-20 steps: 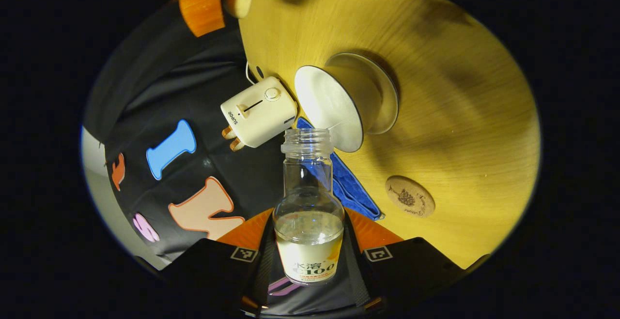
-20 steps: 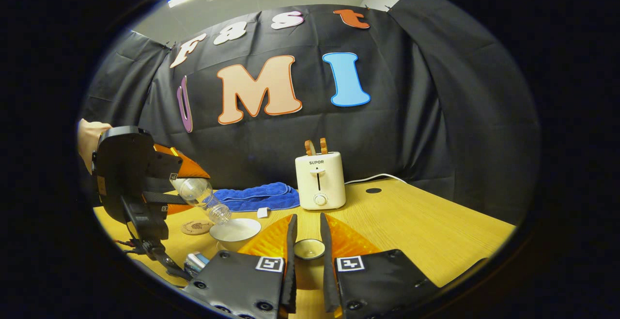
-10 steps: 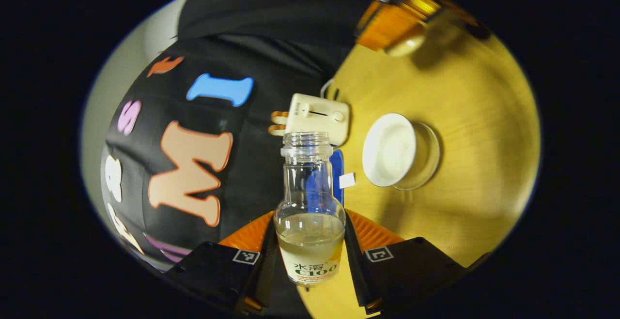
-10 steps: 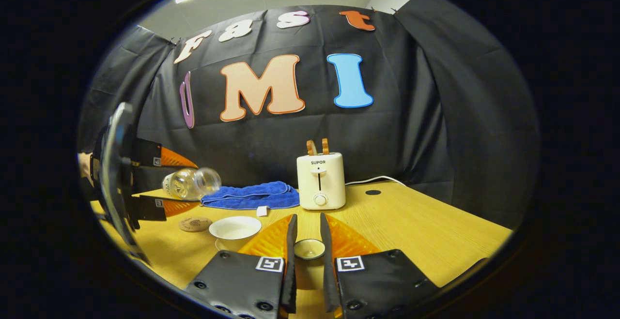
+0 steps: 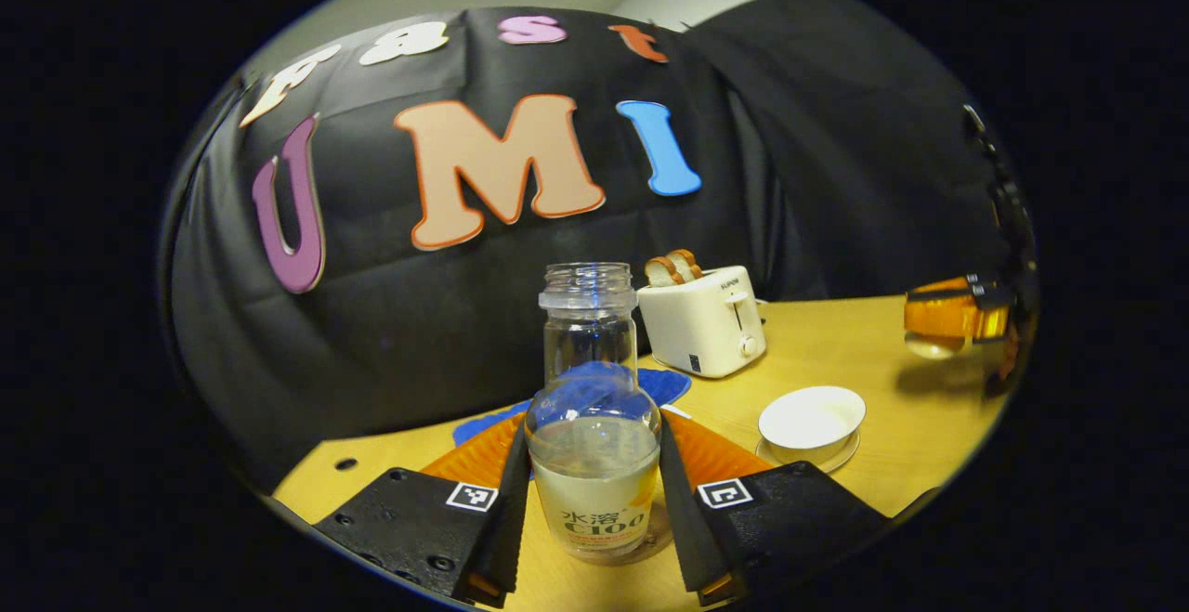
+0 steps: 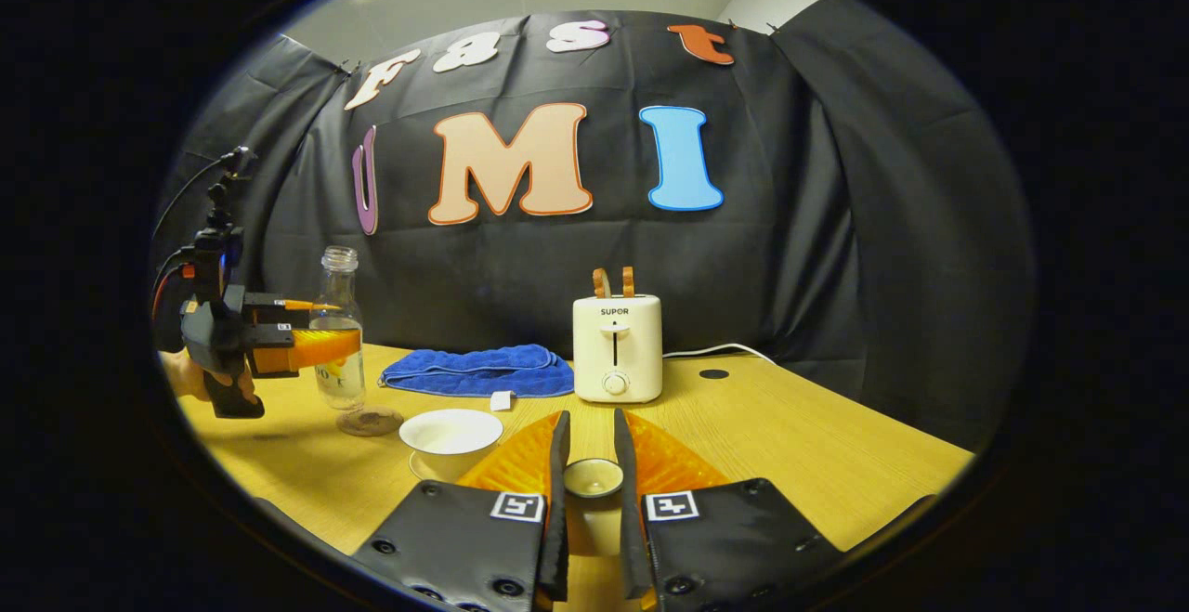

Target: Open the teacup lid with one hand, grasp the water bottle and pour water into the teacup with the other hand; after pouring, place the water bottle on the coaster and then close the teacup lid.

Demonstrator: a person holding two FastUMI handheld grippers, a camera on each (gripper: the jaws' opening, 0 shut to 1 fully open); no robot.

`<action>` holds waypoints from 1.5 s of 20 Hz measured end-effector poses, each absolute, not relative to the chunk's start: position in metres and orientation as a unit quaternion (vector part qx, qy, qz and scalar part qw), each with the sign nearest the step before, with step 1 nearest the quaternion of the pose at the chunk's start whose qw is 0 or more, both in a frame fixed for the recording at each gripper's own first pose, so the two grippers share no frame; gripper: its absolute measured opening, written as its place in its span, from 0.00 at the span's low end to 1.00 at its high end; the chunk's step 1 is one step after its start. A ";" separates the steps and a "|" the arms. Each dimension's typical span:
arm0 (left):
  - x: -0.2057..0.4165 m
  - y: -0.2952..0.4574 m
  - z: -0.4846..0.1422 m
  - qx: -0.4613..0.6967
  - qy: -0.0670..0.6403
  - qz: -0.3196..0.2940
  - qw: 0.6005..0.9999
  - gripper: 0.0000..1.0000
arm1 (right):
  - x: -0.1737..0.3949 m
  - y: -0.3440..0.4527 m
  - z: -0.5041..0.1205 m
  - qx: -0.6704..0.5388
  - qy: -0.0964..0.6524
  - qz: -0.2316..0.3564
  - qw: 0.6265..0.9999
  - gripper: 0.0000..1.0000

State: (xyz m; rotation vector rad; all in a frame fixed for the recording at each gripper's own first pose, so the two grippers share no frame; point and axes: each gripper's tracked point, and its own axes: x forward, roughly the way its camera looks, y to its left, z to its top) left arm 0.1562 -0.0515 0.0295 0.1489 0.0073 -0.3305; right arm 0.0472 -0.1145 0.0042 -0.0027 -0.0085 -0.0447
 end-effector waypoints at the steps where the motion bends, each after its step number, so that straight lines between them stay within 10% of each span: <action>1: 0.159 -0.050 0.027 0.047 0.006 -0.159 0.986 0.63 | 0.047 -0.115 0.005 -0.001 -0.004 -0.022 1.000 0.25; 22: 0.179 -0.044 0.001 -0.006 -0.007 -0.127 0.992 0.65 | 0.047 -0.116 0.004 -0.004 -0.005 -0.027 1.000 0.25; 27: 0.182 -0.039 -0.002 -0.005 -0.001 -0.112 0.994 0.76 | 0.047 -0.115 0.004 -0.005 -0.005 -0.027 1.000 0.25; 28: 0.179 -0.034 -0.002 -0.002 0.002 -0.102 0.995 0.98 | 0.047 -0.115 0.004 -0.004 -0.005 -0.027 1.000 0.25; 30: 0.178 -0.036 -0.003 -0.003 0.004 -0.103 0.995 0.94 | 0.047 -0.115 0.004 -0.004 -0.005 -0.027 1.000 0.25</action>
